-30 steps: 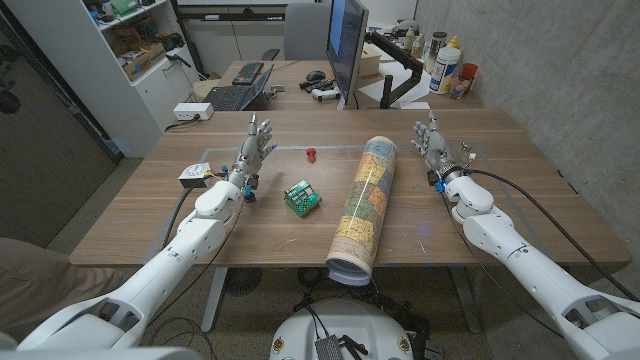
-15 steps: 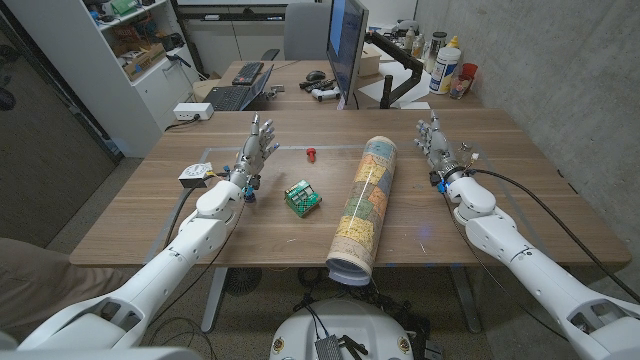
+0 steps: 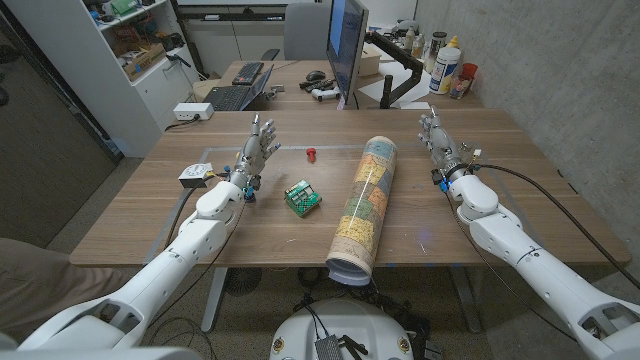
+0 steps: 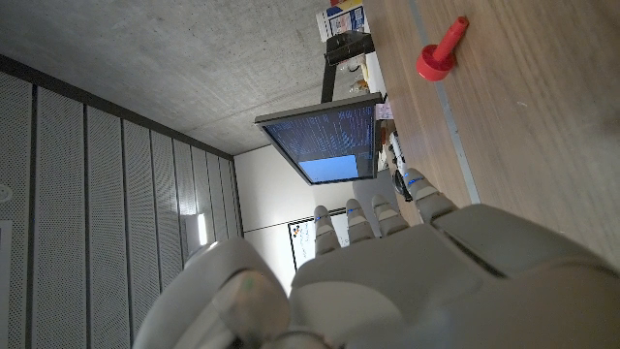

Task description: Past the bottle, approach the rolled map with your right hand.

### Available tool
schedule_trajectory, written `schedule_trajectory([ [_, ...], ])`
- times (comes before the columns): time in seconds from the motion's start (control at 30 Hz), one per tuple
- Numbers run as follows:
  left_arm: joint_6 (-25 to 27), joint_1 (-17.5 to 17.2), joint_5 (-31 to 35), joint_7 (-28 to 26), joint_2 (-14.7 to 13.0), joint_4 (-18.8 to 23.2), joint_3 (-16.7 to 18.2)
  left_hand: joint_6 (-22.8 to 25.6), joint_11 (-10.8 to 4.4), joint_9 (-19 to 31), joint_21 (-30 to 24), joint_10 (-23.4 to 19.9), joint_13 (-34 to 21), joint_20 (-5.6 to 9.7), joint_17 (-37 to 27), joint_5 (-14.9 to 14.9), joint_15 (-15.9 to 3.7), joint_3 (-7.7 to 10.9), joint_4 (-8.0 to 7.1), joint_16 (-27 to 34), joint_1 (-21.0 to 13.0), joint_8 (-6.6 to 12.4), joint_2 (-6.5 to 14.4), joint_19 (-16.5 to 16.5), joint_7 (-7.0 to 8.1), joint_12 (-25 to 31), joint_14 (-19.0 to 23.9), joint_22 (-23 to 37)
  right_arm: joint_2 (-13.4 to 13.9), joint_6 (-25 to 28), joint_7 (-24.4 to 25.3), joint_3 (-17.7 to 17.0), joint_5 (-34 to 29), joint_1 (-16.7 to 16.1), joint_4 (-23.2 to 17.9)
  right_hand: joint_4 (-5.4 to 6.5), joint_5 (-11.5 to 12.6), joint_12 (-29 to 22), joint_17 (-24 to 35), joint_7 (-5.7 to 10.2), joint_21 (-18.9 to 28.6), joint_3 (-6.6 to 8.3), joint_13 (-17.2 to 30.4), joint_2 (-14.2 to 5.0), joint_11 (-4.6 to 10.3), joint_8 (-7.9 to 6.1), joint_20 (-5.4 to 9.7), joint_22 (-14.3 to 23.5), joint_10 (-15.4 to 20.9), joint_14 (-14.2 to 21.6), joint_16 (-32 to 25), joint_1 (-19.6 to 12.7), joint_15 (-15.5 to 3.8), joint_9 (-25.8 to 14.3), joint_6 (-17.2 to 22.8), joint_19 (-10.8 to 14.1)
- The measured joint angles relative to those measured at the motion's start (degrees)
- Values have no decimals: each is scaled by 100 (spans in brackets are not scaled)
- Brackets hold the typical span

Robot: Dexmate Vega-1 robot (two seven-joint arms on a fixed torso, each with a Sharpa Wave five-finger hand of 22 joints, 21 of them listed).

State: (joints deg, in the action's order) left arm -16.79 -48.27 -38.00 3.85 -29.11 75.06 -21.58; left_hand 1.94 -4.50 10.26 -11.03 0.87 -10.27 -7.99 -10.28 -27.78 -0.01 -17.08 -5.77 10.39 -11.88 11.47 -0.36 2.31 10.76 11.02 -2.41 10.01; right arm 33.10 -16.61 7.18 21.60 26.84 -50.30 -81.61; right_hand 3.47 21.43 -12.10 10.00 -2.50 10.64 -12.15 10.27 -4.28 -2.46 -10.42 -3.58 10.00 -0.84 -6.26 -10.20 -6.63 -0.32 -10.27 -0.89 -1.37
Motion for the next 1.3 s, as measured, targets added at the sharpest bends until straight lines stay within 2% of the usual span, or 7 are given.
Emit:
schedule_trajectory([
  [0.13,0,-23,0,0,-24,28,21,0,0,0,0,0,0,0,0,0,0,0,0,0,0,0,0,0,0,0,0,0,0,60,112,0,-158,0,0,-35,0,36,0,-25,0,-13,0,27,20,0,0,0,-20,0,0,-27,0,0,-28,0],
  [0.17,-35,-33,-36,44,-31,35,28,0,0,0,0,0,0,0,0,0,0,0,0,0,0,0,0,0,0,0,0,0,106,89,145,25,-210,-43,-180,-48,0,36,0,-7,0,0,0,44,25,0,0,0,-25,0,0,-44,0,0,-46,0],
  [0.37,-47,-94,-69,70,-86,87,72,0,1,-1,0,0,0,0,1,0,0,0,0,0,0,0,0,0,0,0,0,0,260,251,287,42,-457,-78,-400,-86,0,36,0,16,0,7,0,71,72,0,0,0,-71,-21,0,-133,-21,0,-131,0],
  [0.6,-68,-154,-91,93,-161,148,129,14,1,-1,0,0,0,0,1,0,26,0,0,0,0,0,0,0,-15,0,-26,0,336,545,492,47,-878,-91,-504,-110,45,36,0,41,0,-17,-1,105,102,0,0,-1,-101,-42,0,-166,-42,0,-299,0],
  [0.67,-83,-165,-123,116,-179,160,147,18,1,-1,0,0,0,0,1,0,26,0,0,0,0,0,0,0,-26,0,-25,0,589,687,566,88,-1069,-104,-848,-110,45,36,0,45,0,-17,-1,104,103,0,0,-1,-102,-41,0,-166,-42,0,-303,0],
  [0.93,-127,-172,-126,136,-224,169,187,0,21,-1,0,-22,1,0,1,0,26,0,0,0,0,0,0,0,-44,0,-25,-1,836,1007,690,142,-1528,-97,-1225,-110,45,36,0,45,0,-17,29,104,124,0,-22,-1,-123,-72,0,-166,-72,1,-302,-22],
  [1.3,-189,-164,-125,100,-241,117,256,0,21,-1,0,-21,1,0,2,0,25,0,0,0,0,0,0,0,-44,0,-25,-1,946,1133,694,156,-1765,-90,-1463,-134,45,36,-1,45,0,8,26,104,124,0,-22,-1,-123,-71,0,-165,-72,1,-302,-22],
])
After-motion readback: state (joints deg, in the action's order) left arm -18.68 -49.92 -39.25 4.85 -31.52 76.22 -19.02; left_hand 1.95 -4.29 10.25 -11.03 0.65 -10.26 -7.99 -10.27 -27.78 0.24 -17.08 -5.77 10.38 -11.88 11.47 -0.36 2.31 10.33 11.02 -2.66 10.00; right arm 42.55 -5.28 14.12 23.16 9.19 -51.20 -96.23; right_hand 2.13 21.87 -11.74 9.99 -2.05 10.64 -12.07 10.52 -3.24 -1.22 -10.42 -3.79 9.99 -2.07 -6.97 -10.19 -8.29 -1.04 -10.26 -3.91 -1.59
